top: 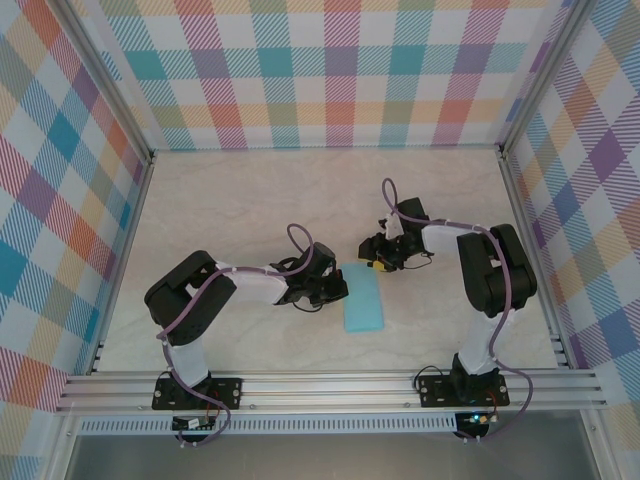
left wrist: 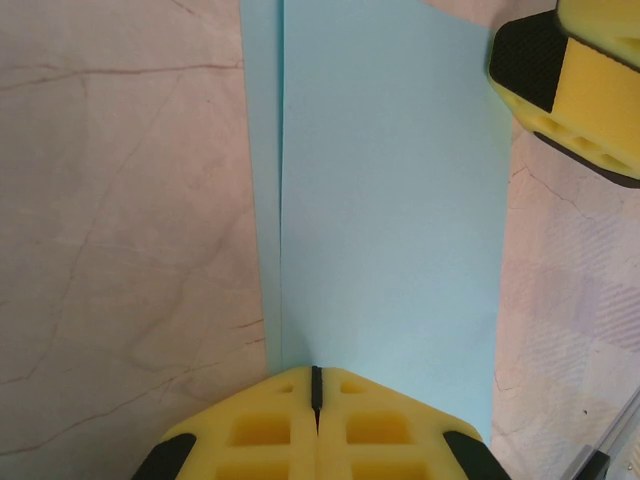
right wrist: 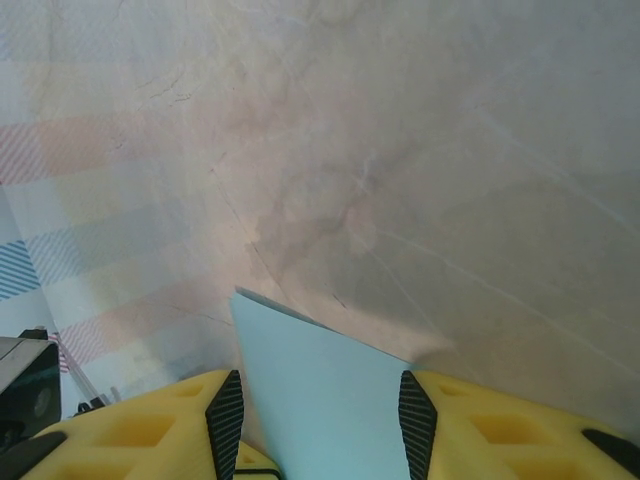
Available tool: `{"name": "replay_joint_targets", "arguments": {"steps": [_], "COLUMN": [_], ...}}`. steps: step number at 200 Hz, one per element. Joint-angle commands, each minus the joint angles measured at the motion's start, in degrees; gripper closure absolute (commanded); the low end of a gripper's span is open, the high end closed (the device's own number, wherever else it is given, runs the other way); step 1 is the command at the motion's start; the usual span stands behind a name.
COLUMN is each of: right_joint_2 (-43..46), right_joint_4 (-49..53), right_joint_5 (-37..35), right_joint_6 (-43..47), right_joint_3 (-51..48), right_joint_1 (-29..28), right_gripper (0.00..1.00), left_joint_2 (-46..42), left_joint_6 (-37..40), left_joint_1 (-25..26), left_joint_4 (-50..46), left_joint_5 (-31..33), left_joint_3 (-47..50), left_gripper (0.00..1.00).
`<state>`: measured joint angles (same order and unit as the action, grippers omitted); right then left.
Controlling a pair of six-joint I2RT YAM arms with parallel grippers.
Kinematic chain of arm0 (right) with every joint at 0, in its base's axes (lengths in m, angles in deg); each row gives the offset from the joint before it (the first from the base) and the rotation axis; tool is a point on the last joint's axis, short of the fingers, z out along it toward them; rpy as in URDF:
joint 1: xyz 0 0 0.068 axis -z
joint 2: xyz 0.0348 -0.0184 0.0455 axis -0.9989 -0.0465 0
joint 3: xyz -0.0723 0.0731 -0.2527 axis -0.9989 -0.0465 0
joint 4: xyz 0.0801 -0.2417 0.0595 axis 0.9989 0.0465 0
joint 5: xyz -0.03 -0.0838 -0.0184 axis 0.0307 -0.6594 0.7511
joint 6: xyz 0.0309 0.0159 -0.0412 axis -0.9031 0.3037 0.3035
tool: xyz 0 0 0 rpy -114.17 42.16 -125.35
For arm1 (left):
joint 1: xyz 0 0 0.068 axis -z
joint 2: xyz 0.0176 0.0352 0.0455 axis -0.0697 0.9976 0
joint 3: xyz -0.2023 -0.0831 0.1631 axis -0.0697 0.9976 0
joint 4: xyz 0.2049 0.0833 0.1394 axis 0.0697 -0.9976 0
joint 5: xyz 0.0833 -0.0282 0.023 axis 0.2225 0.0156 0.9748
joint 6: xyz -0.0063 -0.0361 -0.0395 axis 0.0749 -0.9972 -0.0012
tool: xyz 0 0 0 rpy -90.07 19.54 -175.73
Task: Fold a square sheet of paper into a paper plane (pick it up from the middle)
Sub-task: Fold the square sheet of paper in half at the center of the table.
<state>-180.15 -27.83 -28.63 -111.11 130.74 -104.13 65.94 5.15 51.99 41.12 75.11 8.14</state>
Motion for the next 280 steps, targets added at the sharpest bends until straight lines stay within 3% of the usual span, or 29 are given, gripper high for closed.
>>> {"name": "replay_joint_targets", "arguments": {"steps": [1,52,116,173,243,280], "right_joint_2": [0.72,6.91,2.86,13.78,10.79,17.99], "right_joint_4": [-0.15,-0.99,0.85,0.74,1.62,2.79], "right_joint_5": [0.98,5.25,1.48,4.86,0.50,1.98], "right_joint_6": [-0.29,-1.78,-0.16,-1.07,-0.97,-0.90], "right_joint_3": [-1.27,-5.15,-7.77,-13.40,-17.43,-19.74], "right_joint_1": [0.50,0.37,0.43,0.12,-1.39,-1.37], "right_gripper": [0.52,0.50,0.50,0.49,0.48,0.49], "left_joint_2": [2.09,2.08,2.16,2.30,2.59,2.51], "left_joint_6": [1.60,1.63,1.80,2.15,2.34,2.39], "left_joint_1": [0.70,0.67,0.66,0.68,0.70,0.65], "left_joint_4": [-7.62,-7.51,-7.67,-7.72,-7.57,-7.42], "left_joint_5": [-0.35,-0.35,-0.43,-0.96,-1.32,-1.36], "left_joint_3": [0.47,0.27,0.14,-0.45,-0.49,-0.38], "left_gripper": [1.00,1.00,1.00,1.00,1.00,1.00]}}
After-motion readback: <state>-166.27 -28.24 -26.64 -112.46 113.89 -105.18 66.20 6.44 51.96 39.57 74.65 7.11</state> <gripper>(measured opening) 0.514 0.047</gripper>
